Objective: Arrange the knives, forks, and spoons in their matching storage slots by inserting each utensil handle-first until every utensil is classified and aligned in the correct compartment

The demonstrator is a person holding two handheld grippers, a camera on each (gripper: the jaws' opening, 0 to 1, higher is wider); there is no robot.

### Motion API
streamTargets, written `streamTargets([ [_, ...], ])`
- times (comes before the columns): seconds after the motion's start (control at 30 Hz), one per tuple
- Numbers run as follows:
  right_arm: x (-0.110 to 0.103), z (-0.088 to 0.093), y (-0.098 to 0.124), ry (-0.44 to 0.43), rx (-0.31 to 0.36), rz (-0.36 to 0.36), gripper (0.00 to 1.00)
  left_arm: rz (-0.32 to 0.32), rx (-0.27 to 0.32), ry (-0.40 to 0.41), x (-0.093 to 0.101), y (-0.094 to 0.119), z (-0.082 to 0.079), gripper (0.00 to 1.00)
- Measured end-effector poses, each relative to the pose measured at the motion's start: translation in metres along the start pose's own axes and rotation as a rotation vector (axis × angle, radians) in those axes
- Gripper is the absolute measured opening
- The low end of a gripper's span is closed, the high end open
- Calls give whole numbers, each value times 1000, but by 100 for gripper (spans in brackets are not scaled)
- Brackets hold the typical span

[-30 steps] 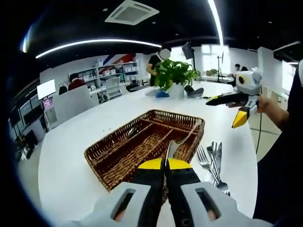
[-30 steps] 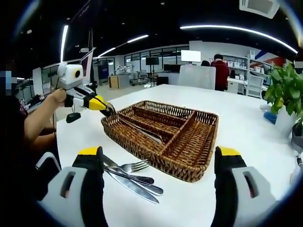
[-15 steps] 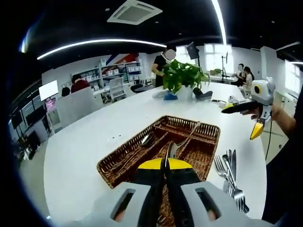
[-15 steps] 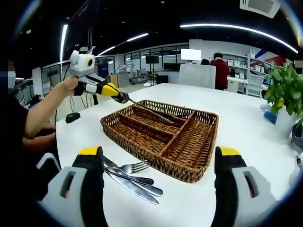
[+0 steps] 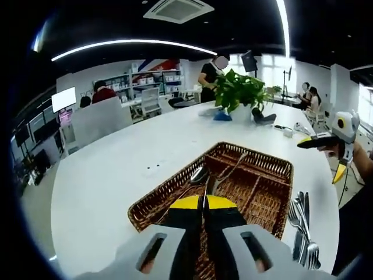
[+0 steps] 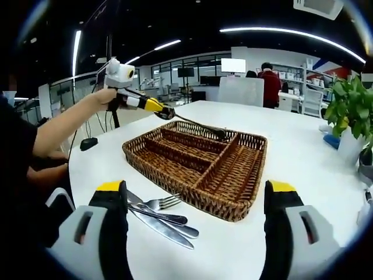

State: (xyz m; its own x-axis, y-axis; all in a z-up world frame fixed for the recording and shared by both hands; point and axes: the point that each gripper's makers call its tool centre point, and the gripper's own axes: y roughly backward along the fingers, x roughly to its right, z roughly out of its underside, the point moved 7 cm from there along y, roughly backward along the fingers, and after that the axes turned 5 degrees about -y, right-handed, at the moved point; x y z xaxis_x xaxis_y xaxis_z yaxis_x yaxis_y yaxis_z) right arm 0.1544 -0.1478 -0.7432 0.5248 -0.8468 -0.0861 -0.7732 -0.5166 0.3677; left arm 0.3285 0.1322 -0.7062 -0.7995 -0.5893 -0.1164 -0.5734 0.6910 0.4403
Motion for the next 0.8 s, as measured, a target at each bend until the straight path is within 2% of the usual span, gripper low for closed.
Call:
streamTargets([
  [0.27,-4,4,-8,12,-27,-14,100,-33,-48,17,-15,-13,9,0],
  [0.5,-5,4,-10,18,-30,-19,100,-38,-60,58,-28,-24,14,0],
  [0.8,-3,7,-9,15,-39,-11,100,-25,-165,106,-41,-38,29,0],
])
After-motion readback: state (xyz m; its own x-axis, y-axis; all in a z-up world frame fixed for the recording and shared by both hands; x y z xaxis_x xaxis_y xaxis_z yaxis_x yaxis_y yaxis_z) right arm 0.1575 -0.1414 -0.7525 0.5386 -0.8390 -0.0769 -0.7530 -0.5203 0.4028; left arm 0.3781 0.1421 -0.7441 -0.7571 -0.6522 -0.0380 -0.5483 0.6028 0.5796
